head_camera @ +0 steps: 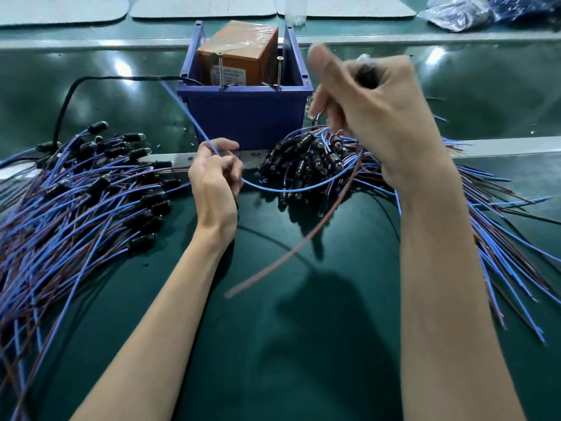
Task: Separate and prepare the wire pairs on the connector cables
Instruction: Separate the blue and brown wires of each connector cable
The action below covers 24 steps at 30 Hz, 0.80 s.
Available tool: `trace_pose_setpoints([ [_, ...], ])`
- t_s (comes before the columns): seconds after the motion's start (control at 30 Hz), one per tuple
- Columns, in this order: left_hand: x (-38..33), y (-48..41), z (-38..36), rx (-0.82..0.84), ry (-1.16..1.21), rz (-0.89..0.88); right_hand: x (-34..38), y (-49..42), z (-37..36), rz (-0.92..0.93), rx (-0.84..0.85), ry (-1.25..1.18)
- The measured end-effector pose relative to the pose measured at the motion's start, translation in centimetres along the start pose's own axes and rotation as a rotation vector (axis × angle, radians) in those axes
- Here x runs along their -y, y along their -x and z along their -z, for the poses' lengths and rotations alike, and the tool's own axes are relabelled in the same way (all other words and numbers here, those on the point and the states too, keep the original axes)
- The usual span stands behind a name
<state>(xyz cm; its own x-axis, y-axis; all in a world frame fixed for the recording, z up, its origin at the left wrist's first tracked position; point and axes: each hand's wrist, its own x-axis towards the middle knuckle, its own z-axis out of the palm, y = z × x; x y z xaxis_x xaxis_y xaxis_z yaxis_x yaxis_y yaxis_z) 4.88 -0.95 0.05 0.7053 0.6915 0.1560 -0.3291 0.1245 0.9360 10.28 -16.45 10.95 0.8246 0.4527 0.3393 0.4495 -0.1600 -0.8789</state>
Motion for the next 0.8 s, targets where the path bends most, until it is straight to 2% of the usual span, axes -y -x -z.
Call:
trace_pose_setpoints([
  [0.13,-0.1,0.4,0.2,0.165,-0.031,0.012,0.0,-0.8,-0.8,-0.097,-0.460,-0.157],
  [0.23,-0.2,0.7,0.2,0.370,-0.095,0.017,0.2,-1.2,-1.4,-0.137,-0.619,-0.163],
  [0.33,-0.7,0.6,0.7,0.574,-0.122,0.074,0.3,-1.2,-1.5,-0.112,-0.652,-0.162],
  [0.6,-1.8,1.2,0.6,1.116,0.036,0.219,-0.7,-1.2,-0.8,-0.091,-0.780,0.008],
  [0.7,-2.1,1.3,0.2,1.148,0.140,0.262,-1.4,-1.3,-0.3,-0.067,-0.772,0.133],
  [0.8,-2.2,1.4,0.3,1.053,0.158,0.206,-2.1,-1.2,0.1,-0.037,-0.695,0.293],
])
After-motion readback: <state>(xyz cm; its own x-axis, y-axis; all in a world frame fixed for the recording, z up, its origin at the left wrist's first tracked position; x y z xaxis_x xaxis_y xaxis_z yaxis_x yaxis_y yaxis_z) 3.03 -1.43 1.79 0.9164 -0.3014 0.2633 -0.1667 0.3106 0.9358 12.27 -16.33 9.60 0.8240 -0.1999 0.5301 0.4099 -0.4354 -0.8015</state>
